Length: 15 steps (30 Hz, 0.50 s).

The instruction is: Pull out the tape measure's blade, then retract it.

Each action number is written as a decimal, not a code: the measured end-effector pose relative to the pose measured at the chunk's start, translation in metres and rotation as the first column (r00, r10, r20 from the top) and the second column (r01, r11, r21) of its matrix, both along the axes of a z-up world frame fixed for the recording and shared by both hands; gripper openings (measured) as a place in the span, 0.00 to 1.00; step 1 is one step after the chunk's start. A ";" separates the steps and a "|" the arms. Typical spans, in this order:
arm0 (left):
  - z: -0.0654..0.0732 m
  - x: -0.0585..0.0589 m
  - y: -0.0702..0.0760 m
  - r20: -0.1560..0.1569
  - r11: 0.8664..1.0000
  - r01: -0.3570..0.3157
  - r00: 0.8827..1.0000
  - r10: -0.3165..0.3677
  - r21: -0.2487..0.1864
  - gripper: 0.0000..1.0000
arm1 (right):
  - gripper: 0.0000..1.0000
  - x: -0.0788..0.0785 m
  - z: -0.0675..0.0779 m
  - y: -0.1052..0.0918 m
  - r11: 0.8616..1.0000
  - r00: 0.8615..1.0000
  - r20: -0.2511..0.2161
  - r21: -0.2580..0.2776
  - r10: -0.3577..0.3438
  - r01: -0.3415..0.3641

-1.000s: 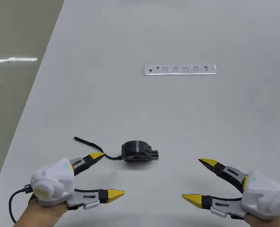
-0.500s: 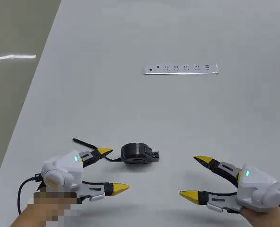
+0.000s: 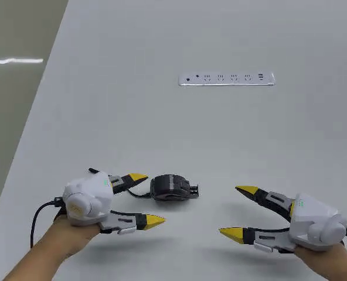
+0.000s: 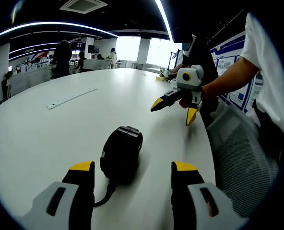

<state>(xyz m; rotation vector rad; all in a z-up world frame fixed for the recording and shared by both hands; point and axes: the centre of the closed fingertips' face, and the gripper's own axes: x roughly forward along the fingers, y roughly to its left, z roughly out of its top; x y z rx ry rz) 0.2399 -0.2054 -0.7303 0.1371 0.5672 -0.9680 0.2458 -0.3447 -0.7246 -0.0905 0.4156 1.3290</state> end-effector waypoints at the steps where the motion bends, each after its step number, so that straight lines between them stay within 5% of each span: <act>1: -0.002 0.001 -0.001 -0.002 1.000 0.006 1.000 -0.006 0.002 0.62 | 0.64 0.001 0.000 0.001 1.000 1.000 -0.002 0.000 0.003 -0.003; 15: -0.017 0.015 -0.005 -0.020 0.998 0.050 0.999 -0.049 0.039 0.59 | 0.63 0.010 -0.007 0.009 1.000 1.000 -0.019 -0.005 0.023 -0.023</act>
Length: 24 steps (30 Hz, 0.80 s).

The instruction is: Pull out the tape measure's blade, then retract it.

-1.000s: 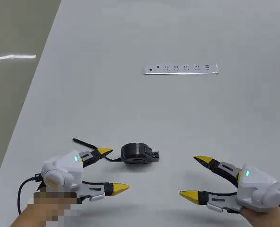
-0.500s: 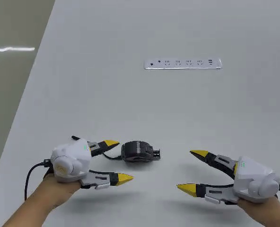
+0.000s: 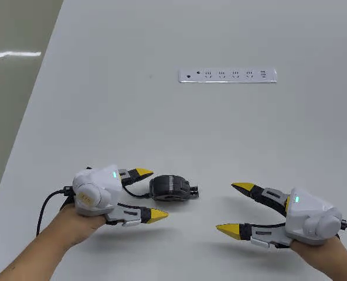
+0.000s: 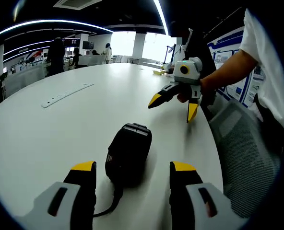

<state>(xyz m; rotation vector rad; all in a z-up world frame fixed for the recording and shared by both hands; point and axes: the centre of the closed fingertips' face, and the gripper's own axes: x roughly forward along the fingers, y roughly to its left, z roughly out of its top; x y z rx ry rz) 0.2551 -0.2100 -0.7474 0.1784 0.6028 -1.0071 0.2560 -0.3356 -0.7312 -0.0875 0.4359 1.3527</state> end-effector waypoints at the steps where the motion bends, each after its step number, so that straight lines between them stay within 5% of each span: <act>1: -0.002 0.001 0.000 -0.003 1.000 0.002 1.000 -0.002 0.001 0.59 | 0.63 0.001 -0.001 0.001 1.000 1.000 -0.001 0.000 0.001 -0.001; 24: -0.014 0.014 -0.009 -0.030 0.999 0.036 0.999 -0.035 0.021 0.48 | 0.61 0.006 -0.011 0.002 1.000 0.999 -0.027 -0.012 0.017 -0.017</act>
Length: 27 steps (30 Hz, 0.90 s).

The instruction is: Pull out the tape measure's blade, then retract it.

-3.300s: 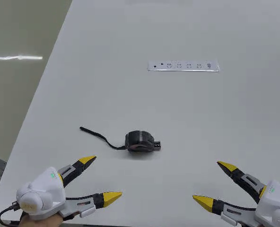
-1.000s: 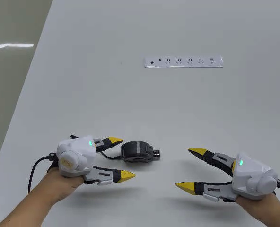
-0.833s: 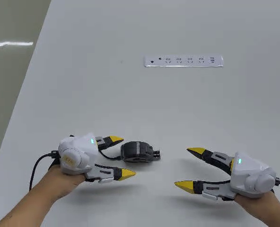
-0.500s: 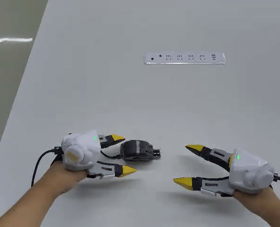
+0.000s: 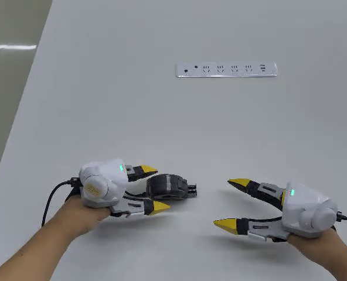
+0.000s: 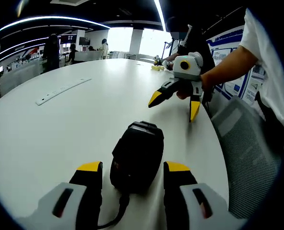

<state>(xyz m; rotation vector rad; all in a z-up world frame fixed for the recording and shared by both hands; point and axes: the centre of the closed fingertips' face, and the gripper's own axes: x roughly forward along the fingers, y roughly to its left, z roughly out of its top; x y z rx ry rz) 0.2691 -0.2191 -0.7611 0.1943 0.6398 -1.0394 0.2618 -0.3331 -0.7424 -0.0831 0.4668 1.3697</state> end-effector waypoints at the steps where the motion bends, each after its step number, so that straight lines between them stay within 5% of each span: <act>1: 0.000 0.000 0.000 -0.001 1.000 0.002 1.000 -0.002 0.001 0.48 | 0.61 0.000 -0.001 0.000 1.000 1.000 -0.001 0.000 0.001 -0.001; 6: -0.007 0.001 0.000 0.004 1.000 0.014 1.000 -0.015 0.028 0.43 | 0.61 0.002 -0.002 0.000 1.000 1.000 -0.005 0.000 -0.003 0.003; 27: -0.008 0.000 -0.002 0.006 0.999 0.038 0.999 -0.038 0.003 0.32 | 0.58 0.005 -0.007 0.001 1.000 1.000 -0.012 -0.009 0.007 -0.007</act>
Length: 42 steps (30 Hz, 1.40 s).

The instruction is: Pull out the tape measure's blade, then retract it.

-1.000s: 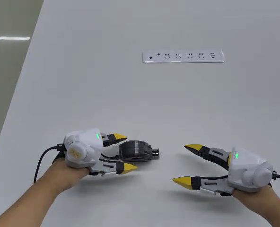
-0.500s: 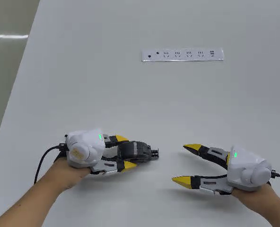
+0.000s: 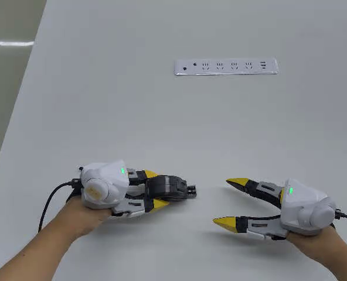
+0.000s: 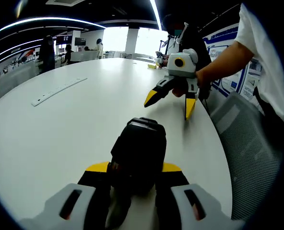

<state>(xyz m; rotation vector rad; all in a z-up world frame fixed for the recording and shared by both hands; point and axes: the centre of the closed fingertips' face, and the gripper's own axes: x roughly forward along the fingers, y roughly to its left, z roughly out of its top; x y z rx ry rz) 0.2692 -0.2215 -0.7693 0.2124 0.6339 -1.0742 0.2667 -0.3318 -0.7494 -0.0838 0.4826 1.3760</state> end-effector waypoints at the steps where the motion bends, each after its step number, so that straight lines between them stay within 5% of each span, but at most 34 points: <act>1: 0.000 0.000 0.000 0.000 1.000 0.000 1.000 0.000 0.001 0.32 | 0.58 0.000 0.000 0.000 1.000 1.000 -0.001 0.000 0.001 -0.001; 42: -0.006 0.000 0.001 0.010 0.997 0.050 0.999 -0.050 0.059 0.31 | 0.43 0.008 -0.033 0.045 0.987 0.986 0.051 -0.022 0.159 -0.158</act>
